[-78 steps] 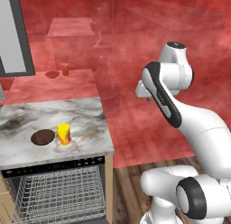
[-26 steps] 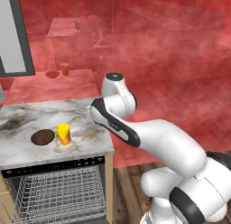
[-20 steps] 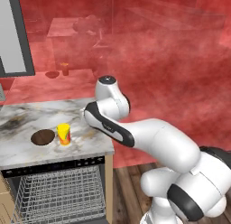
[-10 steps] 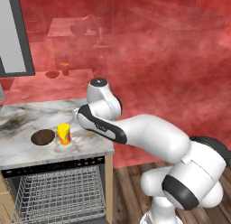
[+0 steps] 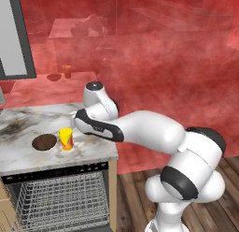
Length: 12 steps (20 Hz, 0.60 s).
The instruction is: Pick up the cup and bowl from the counter, place them in the dishwasher, and close the dishwasher door.
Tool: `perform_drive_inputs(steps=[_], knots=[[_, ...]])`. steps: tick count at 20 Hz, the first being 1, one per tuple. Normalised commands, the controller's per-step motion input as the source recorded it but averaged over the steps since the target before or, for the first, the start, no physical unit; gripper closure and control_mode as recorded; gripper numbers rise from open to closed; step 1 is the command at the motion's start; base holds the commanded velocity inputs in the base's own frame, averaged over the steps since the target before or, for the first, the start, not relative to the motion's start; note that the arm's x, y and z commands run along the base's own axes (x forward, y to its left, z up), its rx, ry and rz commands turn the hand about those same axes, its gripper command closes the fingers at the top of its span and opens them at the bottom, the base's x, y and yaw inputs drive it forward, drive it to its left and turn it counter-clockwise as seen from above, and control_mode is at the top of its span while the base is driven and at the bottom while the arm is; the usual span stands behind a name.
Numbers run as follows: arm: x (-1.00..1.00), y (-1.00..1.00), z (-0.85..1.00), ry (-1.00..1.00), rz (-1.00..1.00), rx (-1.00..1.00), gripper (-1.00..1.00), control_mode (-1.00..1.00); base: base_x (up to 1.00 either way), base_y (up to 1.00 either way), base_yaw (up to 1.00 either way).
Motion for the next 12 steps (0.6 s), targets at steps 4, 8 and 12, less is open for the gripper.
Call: perform_drive_inputs(steps=[4,8,12], knots=[[0.18,0.27,-0.26,0.0,-0.03,0.0,-1.0,-1.0,0.0,0.0,0.0],[0.18,0.22,-0.26,0.0,-0.02,0.0,-1.0,-1.0,0.0,0.0,0.0],[0.2,0.19,-0.24,0.0,-0.02,0.0,-1.0,-1.0,0.0,0.0,0.0]])
